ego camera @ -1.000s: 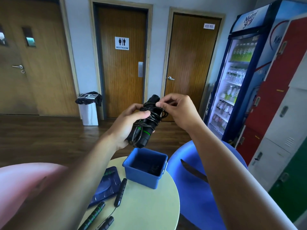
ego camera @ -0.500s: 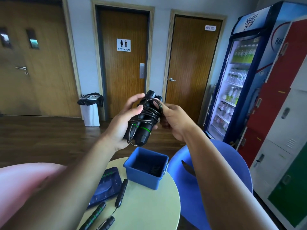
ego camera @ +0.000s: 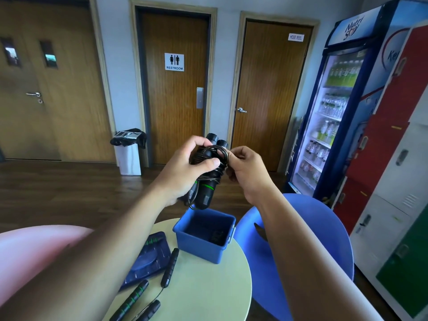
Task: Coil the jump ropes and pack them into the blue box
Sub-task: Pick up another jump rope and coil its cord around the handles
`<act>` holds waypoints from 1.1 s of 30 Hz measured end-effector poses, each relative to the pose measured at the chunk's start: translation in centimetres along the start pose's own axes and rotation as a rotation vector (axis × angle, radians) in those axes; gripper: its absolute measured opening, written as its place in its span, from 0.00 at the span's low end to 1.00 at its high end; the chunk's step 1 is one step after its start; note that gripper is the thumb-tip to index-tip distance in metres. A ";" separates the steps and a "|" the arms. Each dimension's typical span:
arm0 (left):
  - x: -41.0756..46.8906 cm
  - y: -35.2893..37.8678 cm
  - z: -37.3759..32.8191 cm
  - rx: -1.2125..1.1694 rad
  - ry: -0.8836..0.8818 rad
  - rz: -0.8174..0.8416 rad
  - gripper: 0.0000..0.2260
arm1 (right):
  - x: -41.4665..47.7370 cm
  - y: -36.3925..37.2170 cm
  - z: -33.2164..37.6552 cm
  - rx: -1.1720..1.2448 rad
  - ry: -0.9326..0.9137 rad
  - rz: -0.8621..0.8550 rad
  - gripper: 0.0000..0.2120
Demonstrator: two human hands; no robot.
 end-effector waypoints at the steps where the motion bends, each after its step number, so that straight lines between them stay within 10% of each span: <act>1: 0.0 0.0 0.1 0.024 0.018 -0.024 0.11 | 0.1 -0.4 0.1 -0.028 -0.004 -0.030 0.09; 20: -0.5 1.4 0.5 -0.028 0.126 0.010 0.11 | 3.2 -0.7 3.0 -0.027 -0.116 0.087 0.14; 33: -1.1 1.7 -0.9 -0.061 0.201 -0.026 0.08 | 3.3 -0.4 0.5 0.346 0.552 0.270 0.13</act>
Point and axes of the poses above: each hand's wrist, its own x-axis towards the middle knuckle, its own y-axis out of the palm, z = x × y, the point moved 4 cm from there along x, towards the middle knuckle, and after that the axes turned 12 degrees about -z, right-handed, at the moved point
